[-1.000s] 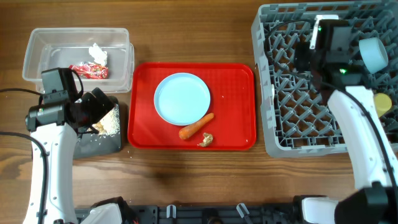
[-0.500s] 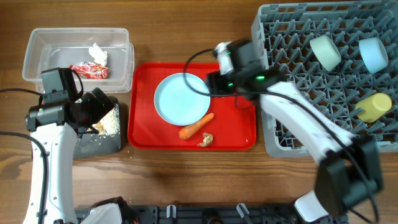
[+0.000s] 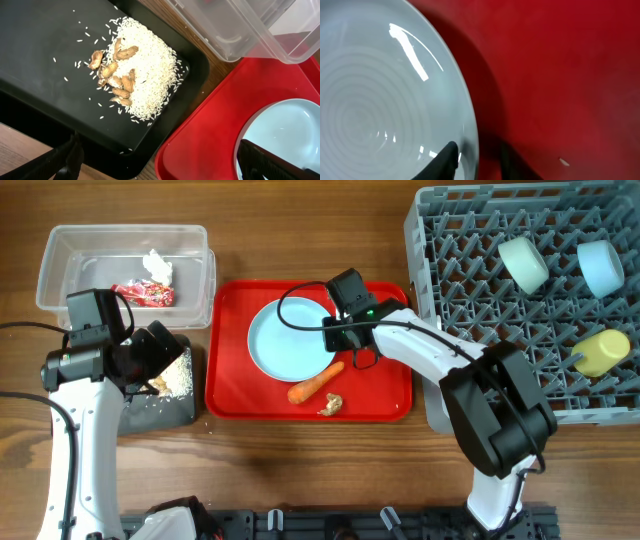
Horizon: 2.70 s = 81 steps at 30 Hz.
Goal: Sort waste into correct bins and load items into the dishwasher rack
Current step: 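Reach the right gripper to the light-blue plate and grasp its edge, then lift the light-blue plate and stand it upright in the rack, then reach the left gripper to the orange carrot and grasp it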
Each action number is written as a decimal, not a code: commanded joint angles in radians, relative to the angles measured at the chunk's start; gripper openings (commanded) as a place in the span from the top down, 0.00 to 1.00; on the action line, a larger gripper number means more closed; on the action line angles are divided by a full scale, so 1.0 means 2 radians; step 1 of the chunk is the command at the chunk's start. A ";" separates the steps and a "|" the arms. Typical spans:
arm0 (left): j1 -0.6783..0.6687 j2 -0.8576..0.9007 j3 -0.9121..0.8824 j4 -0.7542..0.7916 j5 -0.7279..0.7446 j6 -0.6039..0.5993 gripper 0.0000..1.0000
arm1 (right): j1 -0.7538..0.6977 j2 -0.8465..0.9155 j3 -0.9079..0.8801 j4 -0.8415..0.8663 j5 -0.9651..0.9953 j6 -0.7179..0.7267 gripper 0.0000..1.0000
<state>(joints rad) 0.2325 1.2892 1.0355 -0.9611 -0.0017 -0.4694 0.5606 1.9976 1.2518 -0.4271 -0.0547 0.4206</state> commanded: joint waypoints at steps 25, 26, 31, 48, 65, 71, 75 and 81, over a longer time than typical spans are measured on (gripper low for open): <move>0.003 -0.005 0.002 0.001 0.006 -0.005 0.00 | -0.154 -0.273 0.019 0.012 0.369 -0.226 0.96; 0.003 -0.005 0.002 0.001 0.006 -0.005 0.00 | -0.162 -0.273 0.019 0.015 0.397 -0.250 0.96; 0.003 -0.005 0.002 0.001 0.006 -0.005 0.00 | -0.197 -0.250 0.018 0.024 0.508 -0.328 0.95; 0.003 -0.005 0.002 0.002 0.006 -0.005 0.00 | -0.181 -0.143 0.018 0.037 0.466 -0.306 0.96; 0.003 -0.005 0.002 0.003 0.006 -0.005 0.00 | -0.132 -0.196 0.018 -0.050 0.248 -0.192 0.39; 0.003 -0.005 0.002 0.003 0.006 -0.005 0.00 | -0.136 -0.308 0.018 -0.085 0.187 -0.169 0.34; 0.002 -0.005 0.002 0.005 0.036 -0.005 0.00 | -0.170 -0.356 0.018 -0.129 0.187 -0.144 0.29; -0.036 -0.005 0.002 0.025 0.046 0.011 0.02 | -0.300 -0.356 0.018 -0.211 0.010 -0.103 0.16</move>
<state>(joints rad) 0.2211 1.2892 1.0355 -0.9321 0.0628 -0.4694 0.0635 1.2774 1.2804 -0.8082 0.2157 0.1719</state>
